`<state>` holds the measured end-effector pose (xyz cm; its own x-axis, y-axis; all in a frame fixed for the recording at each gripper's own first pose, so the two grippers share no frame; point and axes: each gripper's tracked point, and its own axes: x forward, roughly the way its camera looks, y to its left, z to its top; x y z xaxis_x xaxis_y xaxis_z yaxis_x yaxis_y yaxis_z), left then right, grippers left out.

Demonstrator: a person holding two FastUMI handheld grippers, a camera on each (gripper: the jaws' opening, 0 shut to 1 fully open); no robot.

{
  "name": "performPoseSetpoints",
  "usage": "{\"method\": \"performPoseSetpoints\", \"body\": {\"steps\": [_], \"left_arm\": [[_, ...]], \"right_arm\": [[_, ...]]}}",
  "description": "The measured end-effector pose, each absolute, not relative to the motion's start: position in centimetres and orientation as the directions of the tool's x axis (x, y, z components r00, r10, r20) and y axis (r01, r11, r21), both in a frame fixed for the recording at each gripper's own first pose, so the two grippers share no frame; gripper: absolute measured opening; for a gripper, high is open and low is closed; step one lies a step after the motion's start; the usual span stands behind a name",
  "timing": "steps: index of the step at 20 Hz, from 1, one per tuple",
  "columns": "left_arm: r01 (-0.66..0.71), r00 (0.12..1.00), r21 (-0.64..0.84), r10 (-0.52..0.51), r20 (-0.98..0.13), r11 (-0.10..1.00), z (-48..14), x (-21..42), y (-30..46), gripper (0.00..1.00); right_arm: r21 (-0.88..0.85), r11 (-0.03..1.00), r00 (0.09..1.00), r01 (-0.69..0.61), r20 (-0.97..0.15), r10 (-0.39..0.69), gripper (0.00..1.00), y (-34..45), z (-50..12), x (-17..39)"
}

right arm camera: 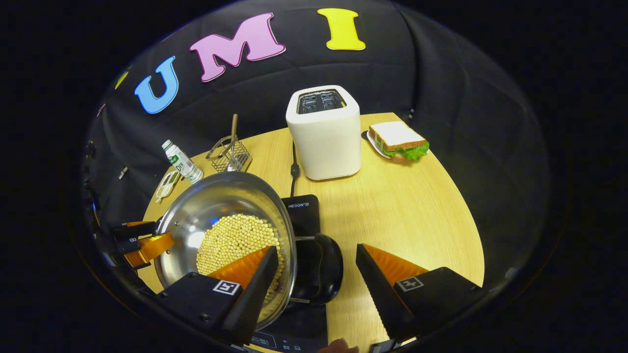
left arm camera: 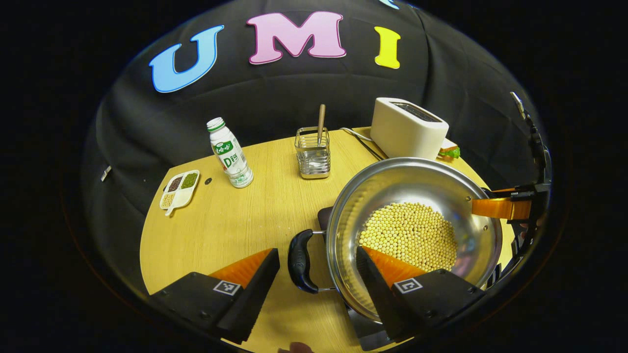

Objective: First push the handle of the pot to place it horizontally, then grasp the pot with both hands and set it on the induction cooktop.

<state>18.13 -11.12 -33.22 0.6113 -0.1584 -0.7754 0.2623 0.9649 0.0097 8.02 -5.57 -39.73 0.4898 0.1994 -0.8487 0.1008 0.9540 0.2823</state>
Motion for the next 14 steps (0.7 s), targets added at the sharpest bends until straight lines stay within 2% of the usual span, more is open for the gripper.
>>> {"method": "performPoseSetpoints", "body": {"steps": [8, 14], "left_arm": [[0.253, 0.701, -0.002, -0.185, -0.689, 0.968, -26.7, 17.2, -10.3, 0.98], [0.235, 0.781, -0.018, -0.2, -0.592, 0.972, -21.2, 15.1, -9.3, 0.97]], "right_arm": [[0.296, 0.949, 0.622, 0.105, -0.765, 0.169, 0.99, -5.6, -32.0, 9.1], [0.263, 0.963, 0.736, 0.062, -0.664, 0.134, 0.99, -5.2, -25.1, 8.3]]}}
